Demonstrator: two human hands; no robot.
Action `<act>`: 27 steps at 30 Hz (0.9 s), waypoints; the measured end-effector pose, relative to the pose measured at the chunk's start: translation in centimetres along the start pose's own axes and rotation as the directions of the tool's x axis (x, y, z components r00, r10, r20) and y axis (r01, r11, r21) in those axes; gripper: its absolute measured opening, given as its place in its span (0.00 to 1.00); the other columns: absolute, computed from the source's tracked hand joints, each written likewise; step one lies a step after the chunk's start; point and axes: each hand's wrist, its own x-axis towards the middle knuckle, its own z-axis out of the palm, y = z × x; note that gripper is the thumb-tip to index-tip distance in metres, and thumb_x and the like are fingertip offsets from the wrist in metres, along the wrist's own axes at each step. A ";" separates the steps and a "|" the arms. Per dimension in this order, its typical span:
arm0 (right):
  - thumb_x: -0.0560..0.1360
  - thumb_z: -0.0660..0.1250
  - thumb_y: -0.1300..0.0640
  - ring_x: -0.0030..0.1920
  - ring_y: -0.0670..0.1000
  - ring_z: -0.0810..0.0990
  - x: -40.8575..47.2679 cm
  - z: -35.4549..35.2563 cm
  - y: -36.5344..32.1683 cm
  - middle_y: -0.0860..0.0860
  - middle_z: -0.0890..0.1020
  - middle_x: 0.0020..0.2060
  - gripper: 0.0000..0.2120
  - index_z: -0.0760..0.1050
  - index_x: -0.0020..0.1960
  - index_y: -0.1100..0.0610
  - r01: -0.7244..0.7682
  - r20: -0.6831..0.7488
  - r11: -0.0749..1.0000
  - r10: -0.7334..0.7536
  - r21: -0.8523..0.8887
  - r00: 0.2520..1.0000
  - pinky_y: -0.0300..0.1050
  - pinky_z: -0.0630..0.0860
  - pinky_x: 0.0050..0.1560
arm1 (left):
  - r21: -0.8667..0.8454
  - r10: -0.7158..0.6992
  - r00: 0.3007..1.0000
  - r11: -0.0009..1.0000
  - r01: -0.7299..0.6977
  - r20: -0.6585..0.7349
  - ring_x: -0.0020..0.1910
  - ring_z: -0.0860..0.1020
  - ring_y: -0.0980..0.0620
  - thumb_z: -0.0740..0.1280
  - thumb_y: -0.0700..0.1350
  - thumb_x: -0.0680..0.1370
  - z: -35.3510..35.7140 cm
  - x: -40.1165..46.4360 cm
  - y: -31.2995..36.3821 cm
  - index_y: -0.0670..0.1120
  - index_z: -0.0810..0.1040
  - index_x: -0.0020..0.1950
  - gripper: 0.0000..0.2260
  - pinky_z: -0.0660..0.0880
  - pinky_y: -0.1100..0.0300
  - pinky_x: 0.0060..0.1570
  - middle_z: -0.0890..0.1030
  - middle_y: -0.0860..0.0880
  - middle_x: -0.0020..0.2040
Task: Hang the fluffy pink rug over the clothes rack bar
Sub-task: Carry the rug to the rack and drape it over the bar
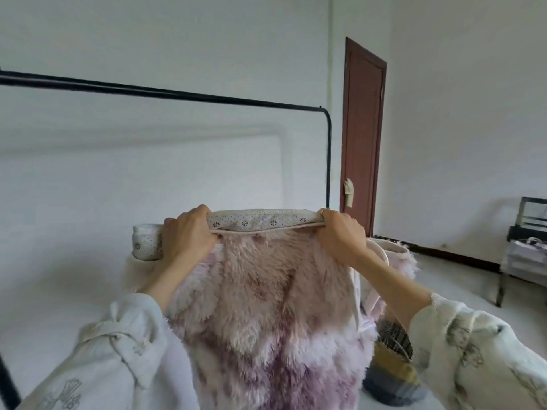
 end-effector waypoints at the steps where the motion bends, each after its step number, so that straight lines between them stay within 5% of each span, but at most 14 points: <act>1: 0.71 0.56 0.65 0.43 0.58 0.74 1.1 0.8 -0.5 0.54 0.77 0.42 0.14 0.76 0.52 0.56 -0.037 0.075 0.996 0.031 0.083 0.997 0.46 0.69 0.41 | 0.029 -0.018 1.000 0.999 0.018 -0.002 0.46 0.79 0.44 0.67 0.44 0.72 0.3 0.3 -0.6 0.46 0.75 0.54 0.11 0.68 0.52 0.49 0.83 0.46 0.47; 7: 0.73 0.57 0.64 0.42 0.55 0.75 8.5 8.3 -6.0 0.58 0.77 0.42 0.10 0.77 0.47 0.65 -0.311 0.385 0.774 0.095 0.551 0.918 0.46 0.69 0.40 | 0.114 -0.157 0.988 0.981 0.155 0.010 0.51 0.79 0.44 0.67 0.45 0.73 3.0 2.7 -6.9 0.45 0.74 0.60 0.16 0.68 0.52 0.54 0.82 0.46 0.50; 12: 0.74 0.57 0.65 0.43 0.55 0.74 13.3 10.8 -10.3 0.57 0.74 0.36 0.10 0.68 0.34 0.60 -0.321 0.415 0.714 0.046 0.623 0.909 0.47 0.68 0.39 | 0.147 -0.195 0.979 0.971 0.186 0.051 0.51 0.79 0.43 0.68 0.55 0.73 3.7 4.7 -10.7 0.45 0.73 0.58 0.19 0.70 0.53 0.47 0.82 0.45 0.51; 18: 0.75 0.55 0.65 0.45 0.57 0.77 17.1 12.8 -12.5 0.56 0.75 0.36 0.11 0.69 0.35 0.61 -0.377 0.416 0.613 0.085 0.695 0.905 0.47 0.72 0.42 | 0.176 -0.197 0.977 0.968 0.180 0.086 0.59 0.75 0.44 0.69 0.58 0.71 4.4 7.5 -12.0 0.48 0.68 0.64 0.26 0.68 0.49 0.55 0.76 0.46 0.59; 22: 0.76 0.57 0.66 0.40 0.56 0.78 18.5 13.3 -13.3 0.56 0.76 0.35 0.08 0.71 0.40 0.64 -0.459 0.468 0.473 0.107 0.752 0.877 0.45 0.75 0.40 | 0.176 -0.195 0.979 0.963 0.203 -0.061 0.63 0.69 0.44 0.70 0.54 0.72 4.8 8.2 -10.9 0.50 0.68 0.66 0.25 0.63 0.48 0.60 0.72 0.47 0.62; 25: 0.76 0.55 0.69 0.29 0.51 0.72 19.1 13.8 -13.4 0.53 0.73 0.30 0.13 0.70 0.34 0.61 -0.544 0.548 0.397 0.116 0.739 0.829 0.40 0.70 0.26 | -0.257 -0.212 0.977 0.944 0.204 0.000 0.53 0.75 0.46 0.68 0.46 0.74 5.4 8.4 -9.6 0.51 0.76 0.50 0.06 0.69 0.54 0.54 0.77 0.48 0.49; 27: 0.75 0.56 0.70 0.29 0.51 0.72 19.2 14.2 -13.5 0.53 0.73 0.30 0.13 0.70 0.34 0.60 -0.580 0.582 0.362 0.116 0.730 0.805 0.40 0.70 0.26 | -0.604 -0.171 0.960 0.749 0.273 0.221 0.44 0.78 0.51 0.67 0.49 0.75 4.6 8.5 -8.0 0.54 0.77 0.45 0.01 0.73 0.55 0.49 0.81 0.49 0.45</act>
